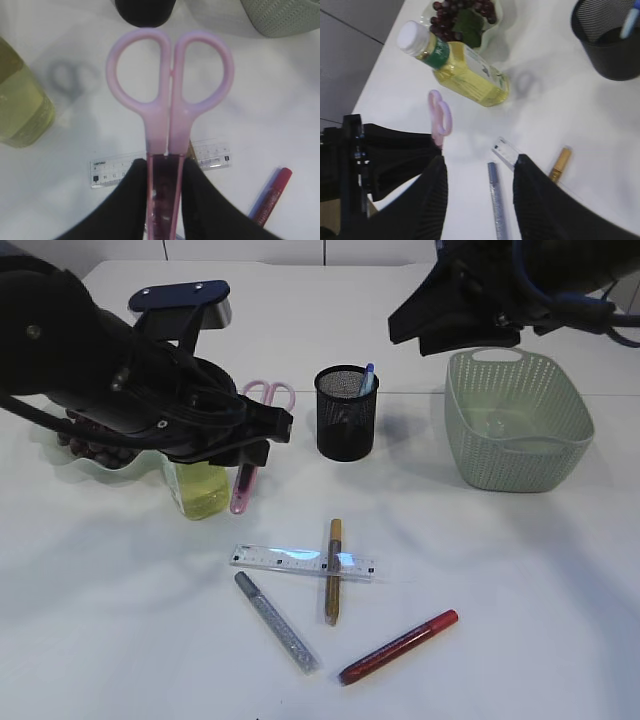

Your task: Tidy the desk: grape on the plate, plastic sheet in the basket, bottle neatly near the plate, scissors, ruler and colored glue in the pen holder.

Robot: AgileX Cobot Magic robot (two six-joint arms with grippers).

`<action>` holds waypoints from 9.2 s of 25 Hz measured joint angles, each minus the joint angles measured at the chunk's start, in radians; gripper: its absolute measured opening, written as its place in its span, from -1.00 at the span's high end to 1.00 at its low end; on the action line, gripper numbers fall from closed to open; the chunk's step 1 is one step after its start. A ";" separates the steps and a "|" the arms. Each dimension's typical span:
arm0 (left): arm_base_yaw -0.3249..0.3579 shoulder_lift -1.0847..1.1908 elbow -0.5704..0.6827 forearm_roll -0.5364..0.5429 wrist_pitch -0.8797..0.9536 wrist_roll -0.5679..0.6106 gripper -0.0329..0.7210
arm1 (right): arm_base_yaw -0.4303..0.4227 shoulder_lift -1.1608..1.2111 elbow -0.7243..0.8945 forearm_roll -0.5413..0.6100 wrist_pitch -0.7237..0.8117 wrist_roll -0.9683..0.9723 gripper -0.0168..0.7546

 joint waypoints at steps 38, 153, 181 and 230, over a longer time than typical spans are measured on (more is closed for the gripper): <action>0.000 0.000 0.000 -0.042 -0.085 0.002 0.54 | 0.105 0.315 0.000 0.661 -0.038 -0.456 0.04; 0.311 -0.198 0.139 0.106 0.367 0.051 0.26 | 0.035 0.431 -0.342 0.013 -0.258 -0.195 -0.16; 0.351 -0.371 0.144 0.169 0.398 0.011 0.26 | 0.246 0.233 -0.342 -0.655 0.277 0.381 -0.14; 0.351 -0.420 0.335 0.103 0.222 0.039 -0.10 | 0.486 0.528 -0.341 -0.752 0.118 -0.183 -0.07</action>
